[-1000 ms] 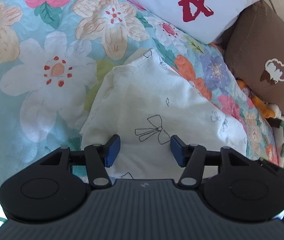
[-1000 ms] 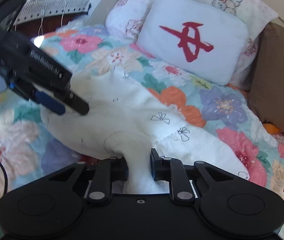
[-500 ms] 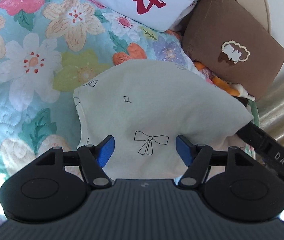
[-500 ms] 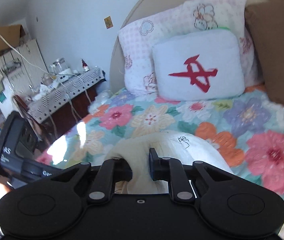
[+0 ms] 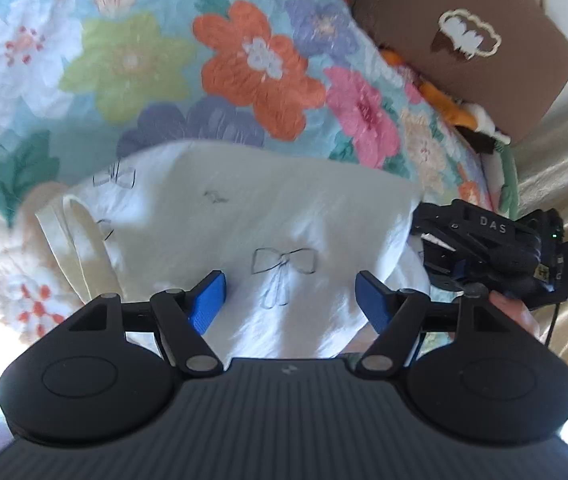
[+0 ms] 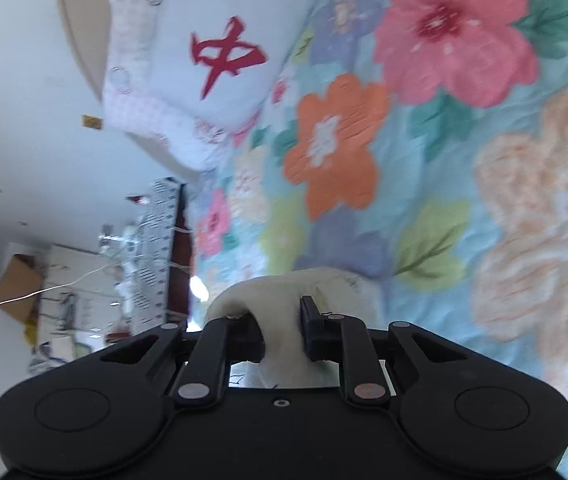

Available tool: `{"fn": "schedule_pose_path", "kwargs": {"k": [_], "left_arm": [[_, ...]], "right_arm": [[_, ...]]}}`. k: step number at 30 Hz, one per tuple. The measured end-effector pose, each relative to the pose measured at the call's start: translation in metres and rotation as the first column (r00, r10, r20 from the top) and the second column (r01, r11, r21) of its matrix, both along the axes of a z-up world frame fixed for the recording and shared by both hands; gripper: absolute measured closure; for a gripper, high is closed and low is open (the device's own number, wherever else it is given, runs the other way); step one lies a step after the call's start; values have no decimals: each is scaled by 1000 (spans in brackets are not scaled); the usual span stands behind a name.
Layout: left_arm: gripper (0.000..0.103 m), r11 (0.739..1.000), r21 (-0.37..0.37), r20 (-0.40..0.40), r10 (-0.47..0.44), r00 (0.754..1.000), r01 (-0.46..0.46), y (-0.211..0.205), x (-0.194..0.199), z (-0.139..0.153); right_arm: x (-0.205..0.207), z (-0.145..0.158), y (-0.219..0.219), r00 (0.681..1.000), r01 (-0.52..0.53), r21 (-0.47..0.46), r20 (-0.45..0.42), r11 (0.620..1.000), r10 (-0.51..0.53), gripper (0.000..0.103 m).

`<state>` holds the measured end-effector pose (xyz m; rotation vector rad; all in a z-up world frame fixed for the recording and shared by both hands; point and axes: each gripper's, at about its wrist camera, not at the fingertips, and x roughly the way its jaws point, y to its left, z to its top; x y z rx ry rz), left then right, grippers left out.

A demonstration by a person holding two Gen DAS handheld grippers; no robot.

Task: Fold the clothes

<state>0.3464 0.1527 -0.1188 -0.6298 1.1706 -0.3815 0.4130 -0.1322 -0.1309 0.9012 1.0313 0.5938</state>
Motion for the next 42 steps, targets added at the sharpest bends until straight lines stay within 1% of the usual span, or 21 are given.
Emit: {"fn": "schedule_pose_path", "kwargs": {"k": [2, 4, 6, 9, 12, 13, 15, 17, 18, 21, 24, 25, 27, 29, 32, 34, 35, 38, 40, 41, 42], "left_arm": [[33, 999, -30, 22, -10, 1000, 11, -4, 4, -1], [33, 999, -29, 51, -13, 999, 15, -3, 2, 5], [33, 1000, -10, 61, -17, 998, 17, 0, -1, 11], [33, 1000, 19, 62, -2, 998, 1, 10, -7, 17], [32, 999, 42, 78, 4, 997, -8, 28, -13, 25], [32, 998, 56, 92, 19, 996, -24, 35, -14, 28], [30, 995, 79, 108, 48, 993, -56, 46, -16, 31], [30, 995, 73, 98, 64, 993, -72, 54, -16, 27], [30, 995, 62, 91, 74, 993, -79, 57, -17, 24], [30, 996, 37, 85, 75, 994, -79, 57, -17, 11], [30, 995, 77, 70, 62, 996, -67, 49, -13, -7], [30, 992, 104, 53, 61, 997, -66, 46, -11, -12], [30, 990, 125, 37, 55, 998, -59, 45, -11, -19], [30, 991, 122, 40, 55, 998, -59, 46, -12, -19], [30, 988, 124, 68, 80, 994, -88, 54, -13, -13], [22, 982, 114, 87, 141, 986, -151, 62, -11, -13], [19, 978, 102, 89, 175, 981, -184, 66, -10, -15], [19, 968, 17, 56, 250, 967, -252, 79, -4, -29], [24, 964, -36, 42, 264, 964, -263, 81, -2, -36], [32, 965, -52, 41, 260, 965, -258, 80, -2, -38], [47, 965, -61, 38, 259, 965, -257, 79, -3, -39]], "right_arm": [[2, 0, -10, 1000, 20, -98, 3, 995, -20, 74], [2, 7, -13, 1000, 6, -212, 4, 977, -6, 57], [0, 19, -13, 1000, -9, -354, 14, 935, 15, 47], [-11, 43, -12, 996, 17, -513, 80, 858, 28, 47], [-29, 66, -16, 986, 81, -600, 167, 796, 26, 46], [-37, 73, -18, 978, 97, -610, 204, 787, 38, 46], [-55, 84, -19, 954, 97, -593, 283, 799, 94, 46], [-63, 84, -4, 929, 14, -559, 313, 829, 195, 46], [-64, 80, 5, 922, -38, -551, 303, 833, 242, 46], [-61, 59, 29, 917, -178, -548, 210, 818, 340, 46], [-56, 33, 33, 935, -187, -535, 162, 824, 317, 37], [-54, 24, 30, 947, -184, -512, 138, 839, 291, 35], [-51, 11, 15, 976, -156, -425, 70, 892, 204, 35], [-52, 13, -1, 992, -105, -324, 26, 940, 120, 35], [-58, 25, -12, 997, -75, -228, 3, 971, 78, 35], [-62, 28, -11, 996, -91, -147, -19, 985, 90, 34], [-64, 26, -7, 993, -115, -105, -41, 988, 111, 34], [-69, 11, 15, 985, -149, -34, -94, 988, 145, 33], [-72, -2, 32, 977, -159, -49, -150, 986, 150, 32], [-75, -11, 39, 971, -155, -54, -193, 986, 142, 31], [-79, -20, 44, 960, -144, -48, -249, 988, 128, 31]]}}
